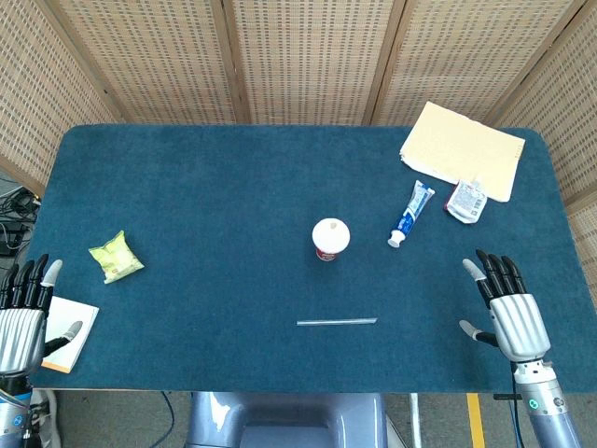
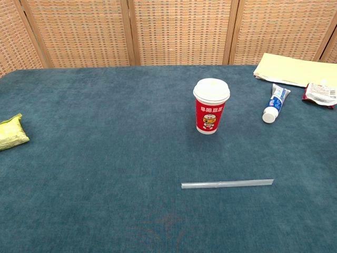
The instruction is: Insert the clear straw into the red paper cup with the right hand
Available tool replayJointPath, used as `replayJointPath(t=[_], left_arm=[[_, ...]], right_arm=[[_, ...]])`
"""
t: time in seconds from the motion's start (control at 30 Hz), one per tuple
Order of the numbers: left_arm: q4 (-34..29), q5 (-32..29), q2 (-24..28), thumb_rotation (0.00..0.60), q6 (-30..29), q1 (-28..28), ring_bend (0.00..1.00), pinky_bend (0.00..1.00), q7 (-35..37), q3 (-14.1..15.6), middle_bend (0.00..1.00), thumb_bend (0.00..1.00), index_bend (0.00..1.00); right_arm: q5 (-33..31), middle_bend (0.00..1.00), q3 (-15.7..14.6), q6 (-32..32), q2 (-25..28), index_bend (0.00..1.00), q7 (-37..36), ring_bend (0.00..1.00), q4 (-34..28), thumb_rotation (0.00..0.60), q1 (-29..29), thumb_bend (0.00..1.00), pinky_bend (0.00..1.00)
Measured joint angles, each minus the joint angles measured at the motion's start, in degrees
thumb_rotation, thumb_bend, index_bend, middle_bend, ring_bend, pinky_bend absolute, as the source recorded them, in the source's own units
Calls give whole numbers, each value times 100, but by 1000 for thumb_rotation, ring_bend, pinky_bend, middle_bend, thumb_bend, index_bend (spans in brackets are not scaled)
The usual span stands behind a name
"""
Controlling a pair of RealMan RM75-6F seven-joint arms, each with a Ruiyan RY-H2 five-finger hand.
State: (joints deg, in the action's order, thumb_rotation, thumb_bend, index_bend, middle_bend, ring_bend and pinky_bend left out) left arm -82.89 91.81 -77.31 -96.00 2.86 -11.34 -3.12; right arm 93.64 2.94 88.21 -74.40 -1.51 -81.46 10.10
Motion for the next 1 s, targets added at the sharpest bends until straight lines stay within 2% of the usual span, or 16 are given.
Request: replayJointPath(t=[0.3,0.47,0.7,0.83,1.0], left_arm=[[-31,16,24,600,3,-8,0,0,-12,5,0,0,0],[-50,-3,59,600,-19,-15,0,0,52,-24,0,0,0],[-59,-20,87,600,-38,-30,0,0,101,-43,0,0,0],[-54,-41,90,600,-20,-27,0,0,128,-54,0,0,0],[-43,-93,102,600,31,-18,0,0,186,-70,0,0,0]], right_arm=[[-8,0,4,1,12,114,-18,0,-58,600,-8,201,0],[32,0,8,21,-29,158,-22,0,-97,600,3,200,0],[136,4,10,-29,-158,301,73,0,-255,600,91,200,0],[218,63,41,-100,-322,404,274,0,-478,600,204,200,0],[202,107,102,-399,-557,475,630,0,-781,600,399,200,0]])
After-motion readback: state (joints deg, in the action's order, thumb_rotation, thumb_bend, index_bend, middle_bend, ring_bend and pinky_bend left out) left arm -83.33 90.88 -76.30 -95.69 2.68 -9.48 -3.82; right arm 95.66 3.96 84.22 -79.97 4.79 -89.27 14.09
